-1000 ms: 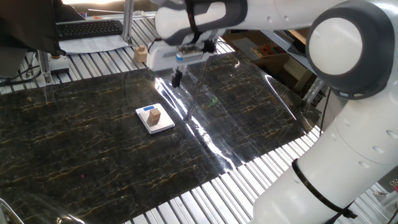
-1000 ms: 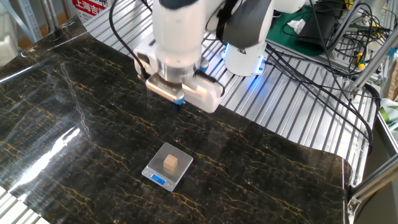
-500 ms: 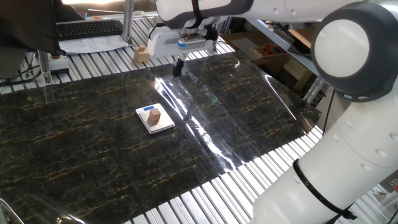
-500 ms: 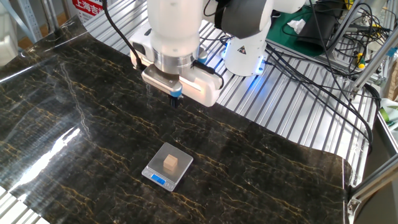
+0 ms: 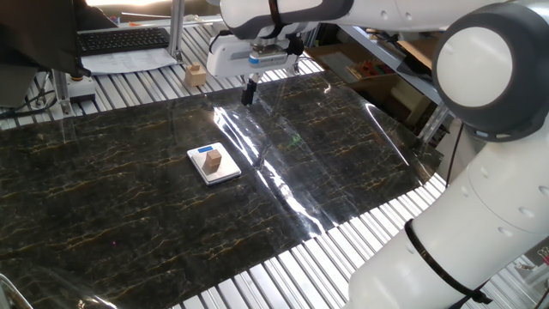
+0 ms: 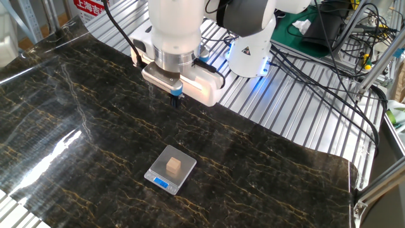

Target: Place the block on the scale

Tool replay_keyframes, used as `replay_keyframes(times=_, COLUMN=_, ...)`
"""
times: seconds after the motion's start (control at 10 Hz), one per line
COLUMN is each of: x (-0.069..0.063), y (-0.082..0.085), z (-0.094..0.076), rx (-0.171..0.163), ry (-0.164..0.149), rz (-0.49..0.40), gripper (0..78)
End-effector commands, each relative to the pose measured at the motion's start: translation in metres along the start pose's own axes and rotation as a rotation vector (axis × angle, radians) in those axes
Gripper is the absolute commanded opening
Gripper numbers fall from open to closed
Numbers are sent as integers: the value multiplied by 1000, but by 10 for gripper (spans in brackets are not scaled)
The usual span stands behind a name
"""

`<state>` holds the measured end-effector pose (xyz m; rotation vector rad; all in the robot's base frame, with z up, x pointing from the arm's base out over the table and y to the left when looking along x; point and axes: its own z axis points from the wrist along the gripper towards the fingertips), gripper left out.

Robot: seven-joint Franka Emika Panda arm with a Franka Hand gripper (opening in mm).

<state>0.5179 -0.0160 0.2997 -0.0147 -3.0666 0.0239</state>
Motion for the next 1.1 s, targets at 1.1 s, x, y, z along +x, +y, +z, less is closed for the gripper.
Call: replay_keyframes(times=1.1, x=2, y=4, z=9, rx=7, ry=-3, rz=9, gripper=23)
